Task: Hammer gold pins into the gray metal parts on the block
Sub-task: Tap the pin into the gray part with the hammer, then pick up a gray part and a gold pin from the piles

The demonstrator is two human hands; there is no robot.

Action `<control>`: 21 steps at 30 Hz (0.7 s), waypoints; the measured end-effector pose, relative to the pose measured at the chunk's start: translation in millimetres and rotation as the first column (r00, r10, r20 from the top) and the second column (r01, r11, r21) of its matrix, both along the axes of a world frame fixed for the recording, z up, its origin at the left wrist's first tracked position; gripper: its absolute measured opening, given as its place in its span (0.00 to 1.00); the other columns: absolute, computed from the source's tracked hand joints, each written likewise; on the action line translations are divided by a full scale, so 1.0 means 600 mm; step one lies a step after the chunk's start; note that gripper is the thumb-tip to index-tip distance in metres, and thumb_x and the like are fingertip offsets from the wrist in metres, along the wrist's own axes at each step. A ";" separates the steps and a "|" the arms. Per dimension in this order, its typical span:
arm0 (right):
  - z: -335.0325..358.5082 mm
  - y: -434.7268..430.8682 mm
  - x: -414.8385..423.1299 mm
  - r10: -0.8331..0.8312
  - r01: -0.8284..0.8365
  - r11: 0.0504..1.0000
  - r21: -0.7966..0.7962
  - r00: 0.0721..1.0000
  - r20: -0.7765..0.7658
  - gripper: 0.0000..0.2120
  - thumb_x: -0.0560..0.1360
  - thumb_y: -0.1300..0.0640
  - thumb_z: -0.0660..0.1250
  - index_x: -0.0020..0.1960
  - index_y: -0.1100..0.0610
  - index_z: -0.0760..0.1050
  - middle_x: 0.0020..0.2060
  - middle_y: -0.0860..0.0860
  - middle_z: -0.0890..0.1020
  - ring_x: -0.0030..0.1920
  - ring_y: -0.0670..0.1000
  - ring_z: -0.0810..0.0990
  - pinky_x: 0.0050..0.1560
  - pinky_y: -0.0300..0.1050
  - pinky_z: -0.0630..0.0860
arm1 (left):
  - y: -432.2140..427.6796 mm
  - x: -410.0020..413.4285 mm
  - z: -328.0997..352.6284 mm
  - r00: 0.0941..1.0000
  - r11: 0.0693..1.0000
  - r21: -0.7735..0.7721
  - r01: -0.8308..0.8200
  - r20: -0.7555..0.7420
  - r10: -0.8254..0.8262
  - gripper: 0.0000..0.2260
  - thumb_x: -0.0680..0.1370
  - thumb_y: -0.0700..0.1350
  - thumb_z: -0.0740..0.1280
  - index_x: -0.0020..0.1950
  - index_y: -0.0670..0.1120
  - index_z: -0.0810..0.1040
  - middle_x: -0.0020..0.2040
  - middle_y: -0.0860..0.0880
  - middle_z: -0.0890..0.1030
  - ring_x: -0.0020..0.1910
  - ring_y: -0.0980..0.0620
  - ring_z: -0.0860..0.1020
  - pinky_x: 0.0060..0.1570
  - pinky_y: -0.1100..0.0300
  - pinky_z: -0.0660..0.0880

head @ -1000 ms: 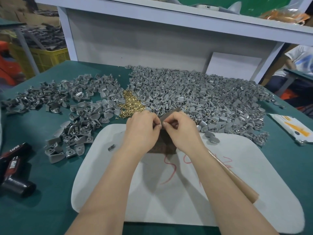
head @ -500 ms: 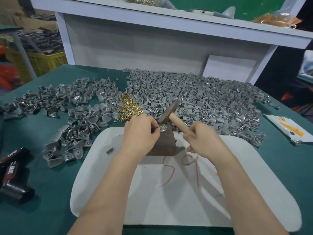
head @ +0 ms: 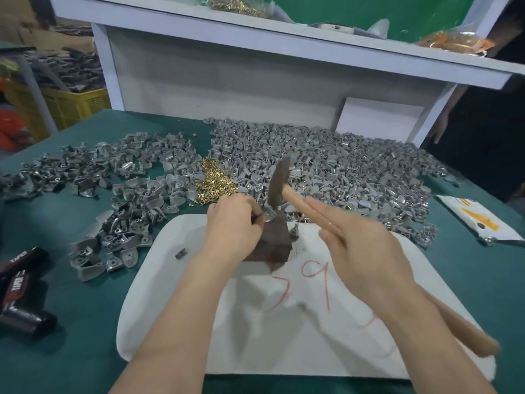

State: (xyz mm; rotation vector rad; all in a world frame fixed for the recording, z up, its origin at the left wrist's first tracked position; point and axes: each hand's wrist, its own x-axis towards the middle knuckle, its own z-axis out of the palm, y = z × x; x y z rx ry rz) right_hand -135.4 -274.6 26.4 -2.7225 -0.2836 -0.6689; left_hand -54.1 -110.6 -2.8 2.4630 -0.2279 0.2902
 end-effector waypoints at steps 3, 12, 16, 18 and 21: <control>0.009 -0.002 -0.003 -0.004 -0.017 0.993 0.120 0.984 0.179 0.33 0.77 0.60 0.62 0.69 0.28 0.56 0.53 0.47 0.82 0.43 0.50 0.79 0.42 0.48 0.78 | -0.001 -0.001 -0.001 1.000 1.000 -0.027 -0.010 0.001 0.010 0.05 0.76 0.43 0.68 0.43 0.48 0.84 0.45 0.49 0.84 0.50 0.46 0.79 0.56 0.50 0.73; 0.007 -0.004 -0.010 0.032 -0.042 0.995 0.088 0.993 0.113 0.35 0.76 0.60 0.62 0.66 0.24 0.56 0.59 0.32 0.74 0.53 0.43 0.77 0.50 0.41 0.75 | -0.001 0.000 -0.004 1.000 0.999 -0.032 0.006 0.021 -0.005 0.05 0.75 0.43 0.68 0.42 0.47 0.83 0.44 0.49 0.83 0.49 0.45 0.78 0.55 0.50 0.73; -0.011 -0.004 -0.008 0.067 -0.067 0.990 0.124 0.998 0.001 0.34 0.77 0.61 0.62 0.64 0.23 0.57 0.44 0.32 0.75 0.42 0.45 0.78 0.46 0.38 0.73 | -0.001 0.001 -0.002 1.000 0.999 -0.044 0.003 0.019 -0.002 0.06 0.75 0.42 0.68 0.40 0.46 0.82 0.43 0.48 0.83 0.48 0.44 0.78 0.53 0.49 0.74; -0.015 -0.009 -0.006 0.081 -0.064 0.992 0.112 0.985 -0.154 0.35 0.76 0.60 0.63 0.59 0.20 0.56 0.47 0.26 0.73 0.46 0.42 0.76 0.43 0.25 0.67 | 0.000 -0.001 -0.001 1.000 1.000 -0.031 -0.004 0.006 0.004 0.06 0.75 0.43 0.68 0.39 0.49 0.82 0.43 0.49 0.83 0.49 0.45 0.78 0.54 0.50 0.74; -0.012 -0.030 0.029 -0.017 0.035 0.996 0.087 0.980 -0.200 0.27 0.76 0.57 0.64 0.67 0.31 0.64 0.51 0.40 0.81 0.45 0.47 0.78 0.38 0.33 0.64 | 0.000 0.001 -0.001 1.000 1.000 -0.002 -0.018 -0.006 0.018 0.05 0.76 0.45 0.67 0.42 0.51 0.82 0.44 0.51 0.82 0.49 0.46 0.77 0.55 0.50 0.73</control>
